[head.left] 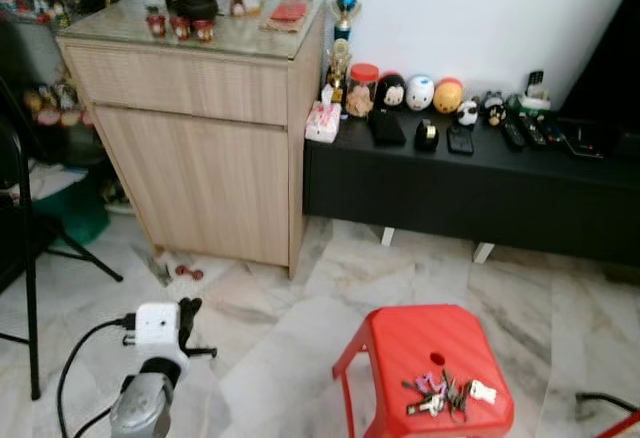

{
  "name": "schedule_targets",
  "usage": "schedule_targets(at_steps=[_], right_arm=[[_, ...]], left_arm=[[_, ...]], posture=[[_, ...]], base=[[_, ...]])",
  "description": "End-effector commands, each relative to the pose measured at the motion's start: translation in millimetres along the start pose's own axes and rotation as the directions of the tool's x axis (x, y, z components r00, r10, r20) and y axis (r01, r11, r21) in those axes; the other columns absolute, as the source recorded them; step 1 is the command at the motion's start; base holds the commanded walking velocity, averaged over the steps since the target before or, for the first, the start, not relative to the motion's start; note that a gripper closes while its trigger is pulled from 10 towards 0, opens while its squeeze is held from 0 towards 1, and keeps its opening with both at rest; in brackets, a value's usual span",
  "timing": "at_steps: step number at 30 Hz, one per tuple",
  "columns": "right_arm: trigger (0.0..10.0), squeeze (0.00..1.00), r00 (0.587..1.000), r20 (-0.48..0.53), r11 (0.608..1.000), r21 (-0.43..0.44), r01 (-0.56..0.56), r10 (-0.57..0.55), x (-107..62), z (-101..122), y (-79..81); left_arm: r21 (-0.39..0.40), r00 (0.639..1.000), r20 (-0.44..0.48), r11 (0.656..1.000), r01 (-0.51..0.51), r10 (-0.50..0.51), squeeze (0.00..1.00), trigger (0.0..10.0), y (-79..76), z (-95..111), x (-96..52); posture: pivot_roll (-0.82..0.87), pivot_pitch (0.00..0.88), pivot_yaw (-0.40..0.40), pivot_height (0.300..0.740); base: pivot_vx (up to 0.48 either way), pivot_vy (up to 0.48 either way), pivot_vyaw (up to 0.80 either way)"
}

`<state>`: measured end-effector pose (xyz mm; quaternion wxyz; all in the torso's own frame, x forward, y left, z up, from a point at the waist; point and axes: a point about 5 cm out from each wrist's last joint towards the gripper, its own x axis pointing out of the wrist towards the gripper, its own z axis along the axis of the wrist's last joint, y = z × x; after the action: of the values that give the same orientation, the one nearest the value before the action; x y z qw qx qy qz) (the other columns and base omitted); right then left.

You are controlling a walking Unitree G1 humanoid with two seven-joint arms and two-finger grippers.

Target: Hang keys on a hook

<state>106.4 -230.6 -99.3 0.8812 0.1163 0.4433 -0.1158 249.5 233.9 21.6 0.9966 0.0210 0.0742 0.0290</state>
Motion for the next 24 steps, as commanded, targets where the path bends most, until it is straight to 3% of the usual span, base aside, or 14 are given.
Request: schedule_targets(at_steps=[1, 4, 6, 8, 9, 10, 15, 21, 24], right_arm=[[10.0, 0.00, 0.999, 0.046, 0.999, 0.024, 0.023, -0.024, -1.8, 3.1, -5.9], [10.0, 0.00, 0.994, 0.103, 0.999, 0.033, 0.020, -0.024, -2.6, 7.7, -6.1], [10.0, 0.00, 0.978, 0.206, 1.000, -0.017, -0.018, 0.021, 6.3, 37.5, 7.8], [10.0, 0.00, 0.910, 0.404, 0.994, -0.095, -0.062, 0.095, 20.6, 117.0, 50.4], [10.0, 0.00, 0.888, 0.446, 0.993, -0.095, -0.076, 0.111, 19.9, 129.5, 56.3], [10.0, 0.00, 0.888, 0.446, 0.993, -0.095, -0.076, 0.111, 19.9, 129.5, 56.3], [10.0, 0.00, 0.784, 0.599, 0.986, -0.130, -0.109, 0.165, 8.4, 150.9, 60.5], [10.0, 0.00, 0.754, 0.638, 0.988, -0.116, -0.102, 0.153, 4.5, 152.2, 63.3], [10.0, 0.00, 0.772, 0.616, 0.986, -0.132, -0.097, 0.159, 5.2, 144.6, 65.5]], left_arm=[[-0.005, 1.000, 0.013, 1.000, 0.007, -0.007, 0.00, 10.0, -3.1, 3.1, 0.7], [-0.005, 1.000, 0.019, 1.000, 0.006, -0.006, 0.00, 10.0, -3.2, 3.9, 0.4], [-0.003, 1.000, 0.026, 1.000, 0.008, -0.007, 0.00, 10.0, -3.5, 5.1, 0.2], [-0.001, 0.999, 0.033, 1.000, 0.007, -0.007, 0.00, 10.0, -4.1, 5.7, -0.2], [0.006, 0.999, 0.040, 1.000, 0.012, -0.012, 0.00, 10.0, -5.2, 7.2, 0.2], [0.006, 0.999, 0.040, 1.000, 0.012, -0.012, 0.00, 10.0, -5.2, 7.2, 0.2], [0.009, 0.995, 0.088, 0.999, 0.041, -0.042, 0.00, 10.0, -15.3, 16.5, -0.7], [0.009, 0.994, 0.097, 0.998, 0.054, -0.055, 0.00, 10.0, -19.4, 16.6, -3.0], [-0.004, 0.994, 0.098, 0.999, 0.042, -0.042, 0.00, 10.0, -18.6, 17.3, -6.4]], posture=[[0.19, 0.000, -0.061, 0.740], [0.19, 0.000, -0.062, 0.740], [0.18, 0.000, -0.065, 0.740], [0.18, 0.000, -0.067, 0.740], [0.19, 0.000, -0.069, 0.740], [0.19, 0.000, -0.069, 0.740], [0.17, 0.000, -0.070, 0.740], [0.17, 0.000, -0.072, 0.740], [0.17, 0.000, -0.073, 0.740]], base=[[0.000, 0.000, 0.00], [0.000, 0.000, 0.00], [0.000, 0.000, 0.00], [0.000, 0.000, 0.00], [0.000, 0.000, 0.00], [0.000, 0.000, 0.00], [0.000, 0.000, 0.00], [0.000, 0.000, 0.00], [0.000, 0.000, 0.00]])
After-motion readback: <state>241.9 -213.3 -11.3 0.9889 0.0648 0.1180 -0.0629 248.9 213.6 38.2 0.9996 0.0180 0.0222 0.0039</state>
